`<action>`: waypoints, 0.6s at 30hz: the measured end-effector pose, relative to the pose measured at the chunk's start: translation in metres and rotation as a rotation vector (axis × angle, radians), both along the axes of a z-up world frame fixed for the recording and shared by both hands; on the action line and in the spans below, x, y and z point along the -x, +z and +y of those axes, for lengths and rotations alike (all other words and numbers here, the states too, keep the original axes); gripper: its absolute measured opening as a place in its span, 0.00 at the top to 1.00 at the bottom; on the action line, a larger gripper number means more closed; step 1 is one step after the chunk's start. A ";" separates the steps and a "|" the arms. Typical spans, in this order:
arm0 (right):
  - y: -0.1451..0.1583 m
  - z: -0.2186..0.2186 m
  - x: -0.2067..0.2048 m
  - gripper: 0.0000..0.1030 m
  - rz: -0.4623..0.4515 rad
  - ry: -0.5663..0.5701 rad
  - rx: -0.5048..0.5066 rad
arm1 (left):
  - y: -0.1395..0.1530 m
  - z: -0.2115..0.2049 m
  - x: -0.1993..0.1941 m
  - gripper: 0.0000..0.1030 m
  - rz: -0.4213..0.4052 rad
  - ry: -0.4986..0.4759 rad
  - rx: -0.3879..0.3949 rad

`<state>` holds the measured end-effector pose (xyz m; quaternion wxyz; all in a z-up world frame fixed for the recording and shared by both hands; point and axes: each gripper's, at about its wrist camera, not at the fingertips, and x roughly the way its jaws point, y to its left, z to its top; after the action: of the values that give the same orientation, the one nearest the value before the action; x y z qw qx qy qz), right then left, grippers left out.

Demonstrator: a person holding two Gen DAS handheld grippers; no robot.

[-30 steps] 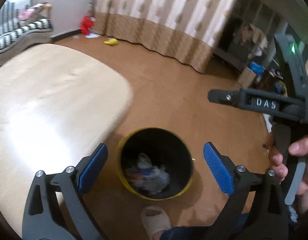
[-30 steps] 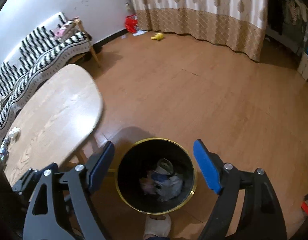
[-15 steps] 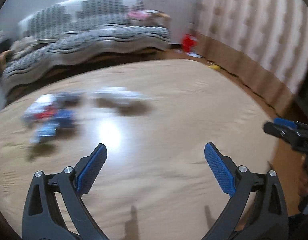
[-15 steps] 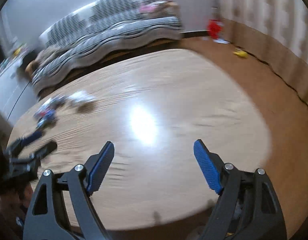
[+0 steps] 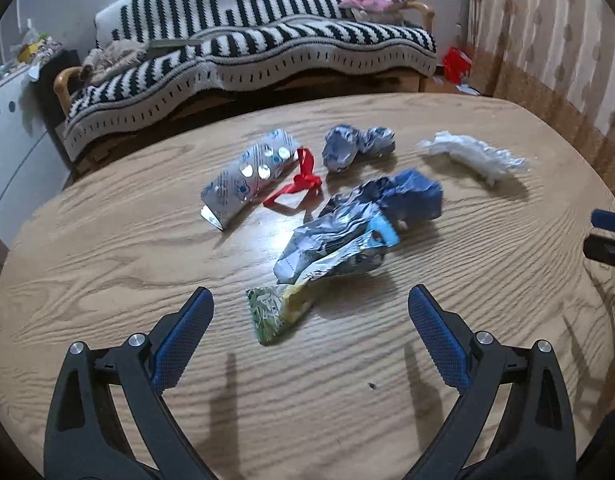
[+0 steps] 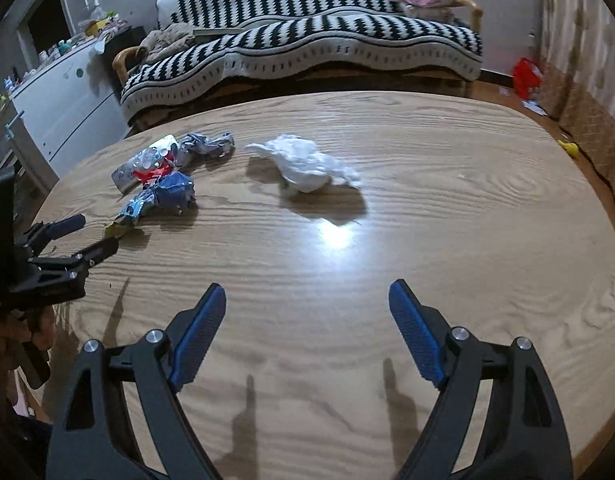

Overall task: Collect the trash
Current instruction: 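Grasp the yellow-blue snack wrapper with the left gripper while the right grasps the white tissue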

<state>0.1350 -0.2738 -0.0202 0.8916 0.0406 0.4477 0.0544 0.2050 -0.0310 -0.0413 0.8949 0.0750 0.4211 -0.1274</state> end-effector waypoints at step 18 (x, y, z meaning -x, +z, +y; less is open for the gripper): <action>-0.018 0.019 -0.086 0.18 -0.043 0.019 0.117 | -0.015 -0.015 0.019 0.83 0.040 -0.111 -0.035</action>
<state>0.2212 -0.2550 -0.0387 0.9013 -0.0169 0.4314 0.0373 0.1857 -0.0465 -0.0558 0.8765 0.1115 0.4360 -0.1711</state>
